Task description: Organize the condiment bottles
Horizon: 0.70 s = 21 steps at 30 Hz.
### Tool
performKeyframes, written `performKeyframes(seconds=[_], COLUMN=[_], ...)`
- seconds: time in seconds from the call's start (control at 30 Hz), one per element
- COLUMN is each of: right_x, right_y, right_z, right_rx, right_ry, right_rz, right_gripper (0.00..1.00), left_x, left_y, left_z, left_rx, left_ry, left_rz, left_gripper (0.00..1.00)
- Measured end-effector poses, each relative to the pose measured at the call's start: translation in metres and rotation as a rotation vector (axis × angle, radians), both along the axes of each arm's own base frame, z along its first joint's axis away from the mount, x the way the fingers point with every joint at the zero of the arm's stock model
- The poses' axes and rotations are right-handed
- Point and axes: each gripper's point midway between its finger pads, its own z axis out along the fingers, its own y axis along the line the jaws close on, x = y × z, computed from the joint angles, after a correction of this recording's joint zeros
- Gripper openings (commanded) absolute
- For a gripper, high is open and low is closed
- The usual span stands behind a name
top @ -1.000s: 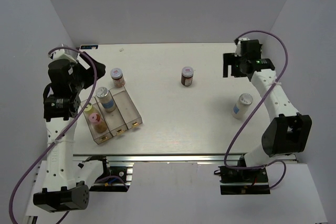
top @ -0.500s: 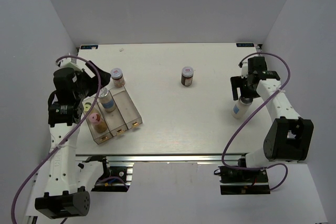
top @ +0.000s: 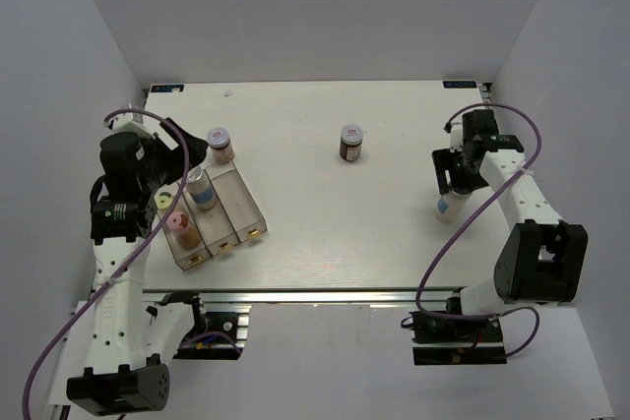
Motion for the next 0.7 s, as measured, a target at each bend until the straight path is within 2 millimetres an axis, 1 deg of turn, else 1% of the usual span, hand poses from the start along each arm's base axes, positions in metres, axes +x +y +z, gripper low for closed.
performKeyframes(seconds=[0.07, 0.17, 0.3, 0.4, 0.53, 0.57, 0.63, 0.67, 0.7], right_x=[-0.003, -0.005, -0.007, -0.010, -0.010, -0.010, -0.010, -0.010, -0.010], right_y=[0.000, 0.000, 0.000, 0.000, 0.000, 0.000, 0.000, 0.001, 0.001], right_z=[0.001, 0.004, 0.009, 0.011, 0.011, 0.011, 0.011, 0.011, 0.011], right_rx=[0.000, -0.001, -0.001, -0.002, -0.002, -0.002, 0.001, 0.003, 0.006], right_ry=[0.007, 0.003, -0.009, -0.009, -0.009, -0.009, -0.009, -0.008, -0.009], right_rz=[0.000, 0.002, 0.002, 0.002, 0.003, 0.004, 0.004, 0.006, 0.010], right_gripper=[0.85, 0.88, 0.87, 0.82, 0.70, 0.61, 0.50, 0.38, 0.33], left_x=[-0.001, -0.001, -0.001, -0.001, 0.000, 0.000, 0.000, 0.000, 0.000], left_y=[0.000, 0.000, 0.000, 0.000, 0.000, 0.000, 0.000, 0.000, 0.000], left_z=[-0.002, -0.004, -0.006, -0.006, -0.007, -0.007, -0.007, -0.007, -0.007], left_rx=[0.000, -0.001, -0.001, -0.001, -0.001, -0.001, -0.001, -0.001, -0.001], left_ry=[0.003, 0.008, 0.013, 0.013, 0.014, 0.015, 0.016, 0.016, 0.017], left_rz=[0.000, 0.000, 0.000, 0.000, 0.000, 0.000, 0.000, 0.000, 0.000], left_gripper=[0.98, 0.98, 0.98, 0.98, 0.98, 0.98, 0.98, 0.98, 0.98])
